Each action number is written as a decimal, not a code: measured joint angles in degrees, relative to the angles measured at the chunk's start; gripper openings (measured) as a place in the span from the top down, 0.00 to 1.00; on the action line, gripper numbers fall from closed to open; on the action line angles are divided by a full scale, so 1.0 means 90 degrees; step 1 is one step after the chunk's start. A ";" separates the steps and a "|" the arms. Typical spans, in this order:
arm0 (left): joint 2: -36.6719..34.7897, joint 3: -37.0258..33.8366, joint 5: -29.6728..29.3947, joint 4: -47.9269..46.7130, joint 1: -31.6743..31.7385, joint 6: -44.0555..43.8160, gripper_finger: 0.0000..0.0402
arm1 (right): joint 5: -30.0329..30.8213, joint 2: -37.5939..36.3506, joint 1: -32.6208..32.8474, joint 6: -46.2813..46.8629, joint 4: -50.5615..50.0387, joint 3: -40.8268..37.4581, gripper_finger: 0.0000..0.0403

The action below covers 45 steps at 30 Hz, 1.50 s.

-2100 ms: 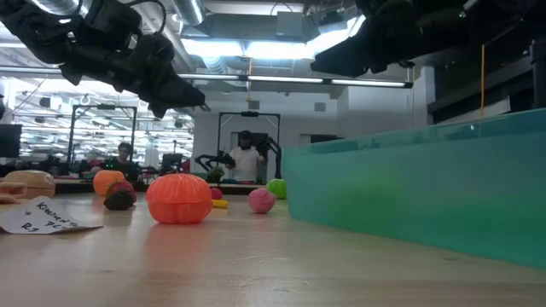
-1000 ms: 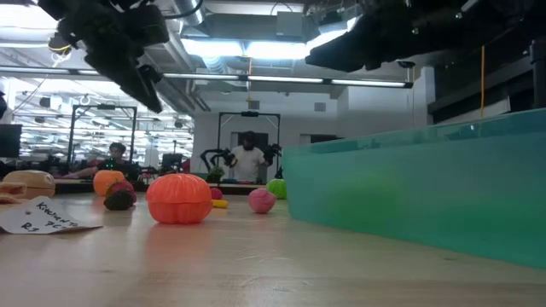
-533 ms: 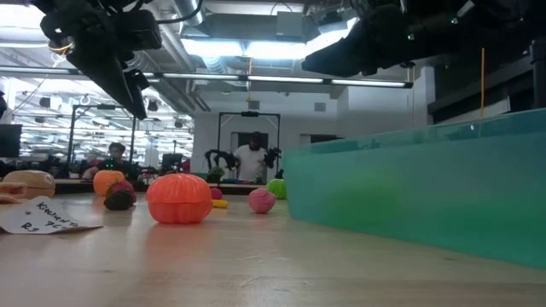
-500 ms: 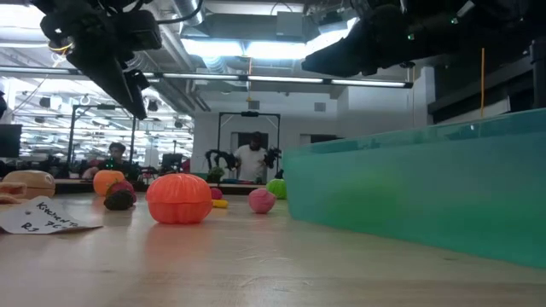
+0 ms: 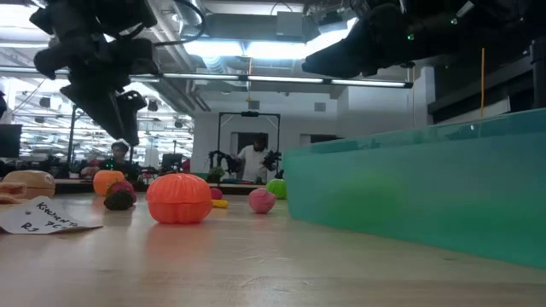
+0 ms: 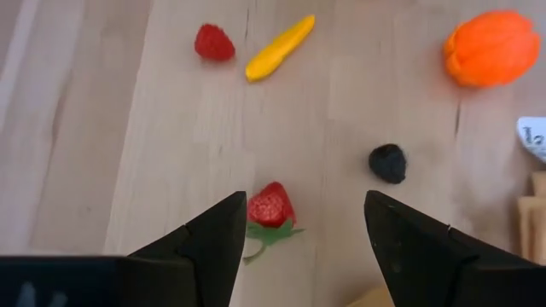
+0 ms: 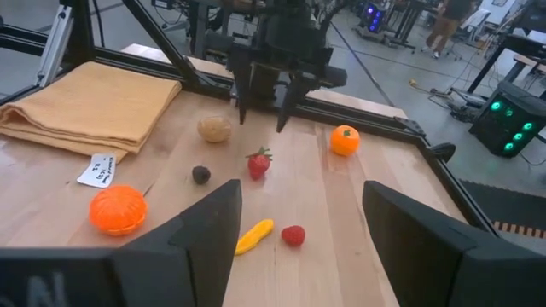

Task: Pick and placing Produce into tupperware
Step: Put the strawberry into the green bin

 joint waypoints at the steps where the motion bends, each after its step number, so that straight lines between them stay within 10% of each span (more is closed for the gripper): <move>1: 0.0072 0.0000 -0.0009 -0.0001 0.0000 0.0003 0.43 | 0.0000 0.0000 0.0000 -0.0001 0.0000 0.0000 0.39; 17: 0.1744 0.0000 -0.0354 0.0222 -0.0112 -0.0189 0.43 | 0.0000 0.0000 -0.0002 0.0001 0.0005 0.0001 0.39; 45: 0.2480 0.0003 -0.0367 0.0744 -0.0112 -0.0196 0.44 | 0.0000 0.0000 0.0000 0.0019 0.0017 0.0000 0.39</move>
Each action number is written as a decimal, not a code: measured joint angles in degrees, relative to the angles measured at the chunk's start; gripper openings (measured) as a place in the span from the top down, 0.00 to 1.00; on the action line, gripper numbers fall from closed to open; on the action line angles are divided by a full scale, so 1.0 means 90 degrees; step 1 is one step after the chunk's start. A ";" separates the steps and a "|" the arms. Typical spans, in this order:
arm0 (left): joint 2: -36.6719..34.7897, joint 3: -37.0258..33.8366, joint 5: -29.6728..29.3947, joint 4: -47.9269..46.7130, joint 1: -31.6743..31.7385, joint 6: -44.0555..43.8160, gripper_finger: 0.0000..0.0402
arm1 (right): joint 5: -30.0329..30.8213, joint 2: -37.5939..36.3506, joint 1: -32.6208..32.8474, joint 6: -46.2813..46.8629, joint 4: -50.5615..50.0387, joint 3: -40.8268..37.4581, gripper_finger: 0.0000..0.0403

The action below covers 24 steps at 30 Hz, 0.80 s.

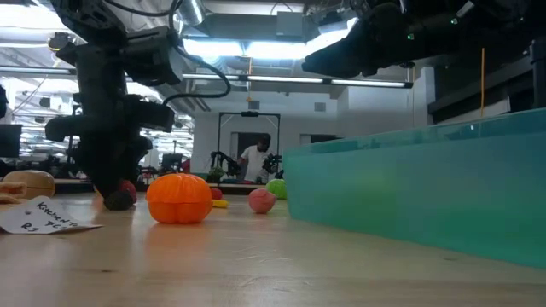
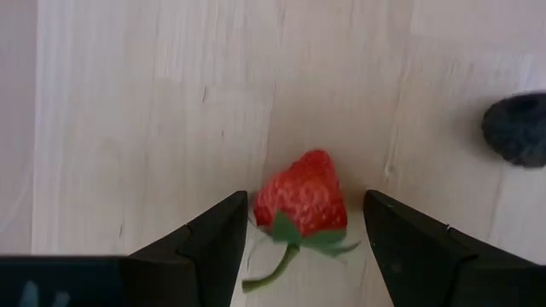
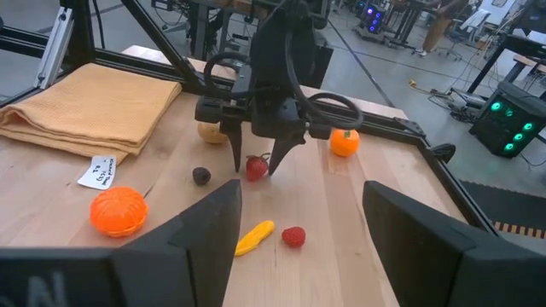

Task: Pick and placing Produce into tupperware
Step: Put the strawberry into the green bin

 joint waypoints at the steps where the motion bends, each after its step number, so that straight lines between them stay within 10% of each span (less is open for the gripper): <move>1: 0.0000 0.0000 0.0000 0.0026 0.0001 0.0000 0.44 | 0.0000 0.0000 0.0000 0.0000 0.0002 0.0000 0.39; 24: -0.0007 0.0010 0.0002 -0.0034 0.0007 -0.0487 0.69 | 0.0000 0.0000 0.0000 0.0146 0.0000 0.0000 0.39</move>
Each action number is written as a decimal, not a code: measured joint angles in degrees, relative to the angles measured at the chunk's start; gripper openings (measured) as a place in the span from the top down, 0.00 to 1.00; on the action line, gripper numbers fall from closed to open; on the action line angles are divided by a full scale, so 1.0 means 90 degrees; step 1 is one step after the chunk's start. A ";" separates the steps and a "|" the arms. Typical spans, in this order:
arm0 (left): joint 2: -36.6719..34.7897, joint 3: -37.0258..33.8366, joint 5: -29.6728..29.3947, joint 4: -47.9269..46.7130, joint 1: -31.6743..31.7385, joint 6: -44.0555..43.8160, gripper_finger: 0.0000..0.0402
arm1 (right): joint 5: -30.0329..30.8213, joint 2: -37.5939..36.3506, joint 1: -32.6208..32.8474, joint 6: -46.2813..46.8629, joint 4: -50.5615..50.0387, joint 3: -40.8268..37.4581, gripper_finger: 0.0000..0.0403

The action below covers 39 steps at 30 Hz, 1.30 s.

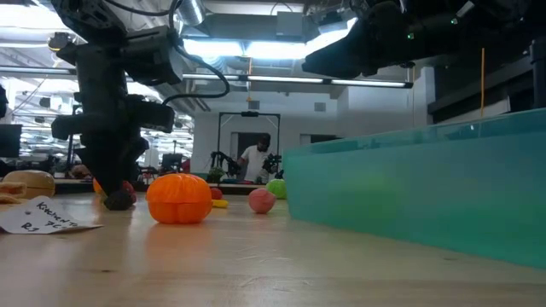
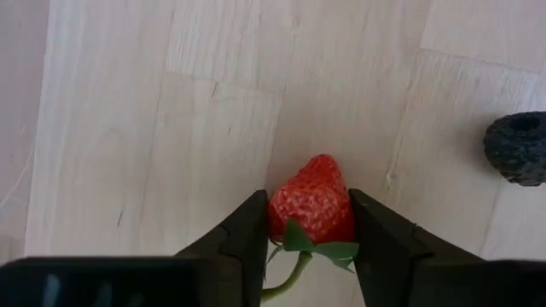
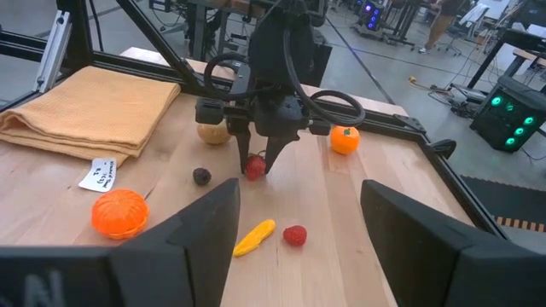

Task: Pick and placing Produce into tupperware
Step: Put the strawberry into the green bin

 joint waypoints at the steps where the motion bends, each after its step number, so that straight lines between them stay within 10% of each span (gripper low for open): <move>1: -0.0001 0.0000 0.0000 0.0000 0.0000 -0.0001 0.69 | 0.0001 0.0000 0.0000 0.0000 0.0000 0.0000 0.39; 16: -0.0007 -0.0004 -0.0017 0.0553 0.0018 0.0410 0.68 | 0.0000 0.0000 0.0000 0.0000 0.0000 0.0000 0.39; 39: -0.0015 0.0466 0.1114 0.4093 0.1053 0.2399 0.68 | 0.0000 0.0000 0.0000 0.0005 0.0013 0.0000 0.39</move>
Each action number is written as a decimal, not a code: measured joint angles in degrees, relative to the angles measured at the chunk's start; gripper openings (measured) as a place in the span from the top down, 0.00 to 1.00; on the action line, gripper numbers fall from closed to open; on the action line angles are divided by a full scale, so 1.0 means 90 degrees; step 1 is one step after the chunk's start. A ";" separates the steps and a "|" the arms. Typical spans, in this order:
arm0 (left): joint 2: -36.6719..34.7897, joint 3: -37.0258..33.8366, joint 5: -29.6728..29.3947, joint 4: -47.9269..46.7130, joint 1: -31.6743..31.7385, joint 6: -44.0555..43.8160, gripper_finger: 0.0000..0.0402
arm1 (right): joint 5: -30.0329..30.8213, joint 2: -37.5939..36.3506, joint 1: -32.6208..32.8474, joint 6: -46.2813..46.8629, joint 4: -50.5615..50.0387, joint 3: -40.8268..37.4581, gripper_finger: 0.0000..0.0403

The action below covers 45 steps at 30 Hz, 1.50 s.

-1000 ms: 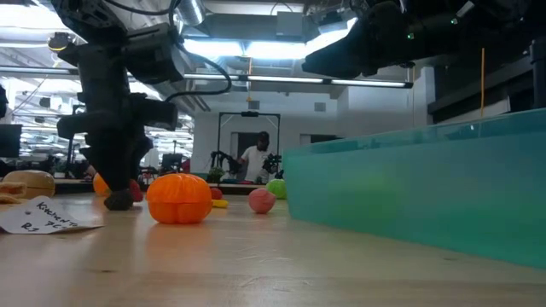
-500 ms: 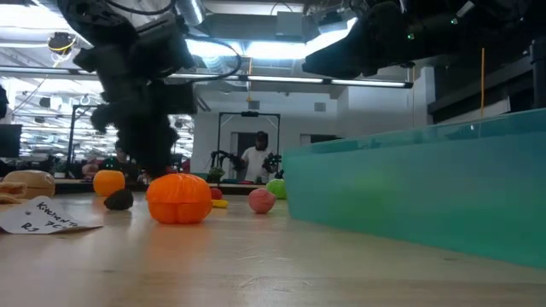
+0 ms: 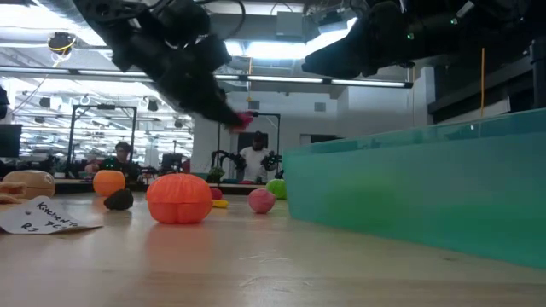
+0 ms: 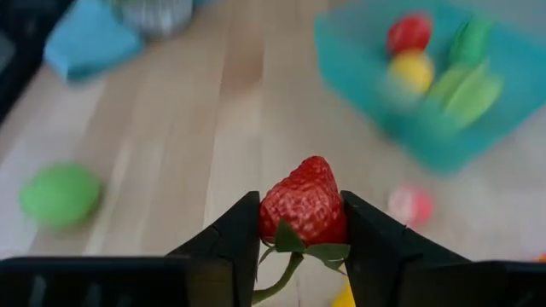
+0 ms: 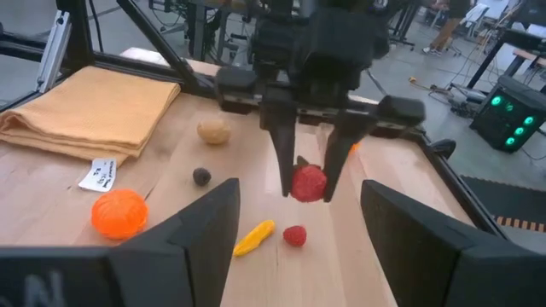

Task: Pick and placing Produce into tupperware
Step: Put the strawberry into the green bin

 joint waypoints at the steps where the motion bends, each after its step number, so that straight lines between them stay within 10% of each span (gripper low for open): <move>1: 0.0000 0.0000 0.0186 0.0206 0.0060 0.0015 0.68 | 0.0000 -0.0001 0.0000 -0.0003 0.0070 0.0000 0.39; 21: 0.0000 0.0002 0.1789 0.2669 0.0174 0.0154 0.68 | -0.0007 -0.2228 0.0373 0.0355 -0.2521 -0.0002 0.39; 45: 0.0807 0.0644 0.1465 0.3005 -0.0896 0.0106 0.68 | -0.0010 -0.3973 0.0556 0.0522 -0.1954 -0.1481 0.39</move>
